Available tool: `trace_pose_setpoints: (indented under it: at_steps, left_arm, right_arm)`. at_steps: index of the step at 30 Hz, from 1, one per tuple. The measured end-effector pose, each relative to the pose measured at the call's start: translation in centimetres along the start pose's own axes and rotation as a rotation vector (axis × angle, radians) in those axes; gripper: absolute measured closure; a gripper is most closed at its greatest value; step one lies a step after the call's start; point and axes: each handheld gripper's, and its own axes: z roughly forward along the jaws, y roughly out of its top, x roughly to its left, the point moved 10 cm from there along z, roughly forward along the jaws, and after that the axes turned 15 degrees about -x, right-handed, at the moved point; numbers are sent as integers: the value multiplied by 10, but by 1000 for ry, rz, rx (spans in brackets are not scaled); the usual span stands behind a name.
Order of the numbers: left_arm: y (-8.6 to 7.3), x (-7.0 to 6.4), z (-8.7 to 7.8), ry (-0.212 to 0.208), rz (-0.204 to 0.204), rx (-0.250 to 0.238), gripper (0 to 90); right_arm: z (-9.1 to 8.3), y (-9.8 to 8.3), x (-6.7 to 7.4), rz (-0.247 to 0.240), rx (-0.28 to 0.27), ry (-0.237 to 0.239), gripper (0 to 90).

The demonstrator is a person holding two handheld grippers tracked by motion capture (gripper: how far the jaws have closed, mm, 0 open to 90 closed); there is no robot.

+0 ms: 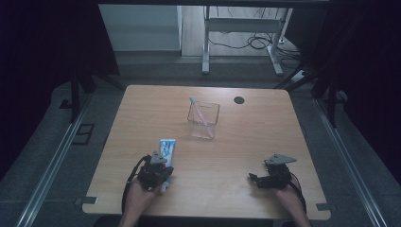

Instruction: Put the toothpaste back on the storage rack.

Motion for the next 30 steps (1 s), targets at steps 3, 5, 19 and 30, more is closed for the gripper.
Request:
trace_pose_setpoints:
  at_steps: [3,5,19,30]
  left_arm:
    - [-1,0,0,10,16,13,880]
    - [-2,0,0,3,11,20,880]
    - [-11,19,-11,30,5,55,864]
    - [-16,33,-12,22,1,63,856]
  right_arm:
    - [0,0,0,0,0,0,114]
    - [0,0,0,0,0,0,114]
    - [0,0,0,0,0,0,114]
    - [0,0,0,0,0,0,114]
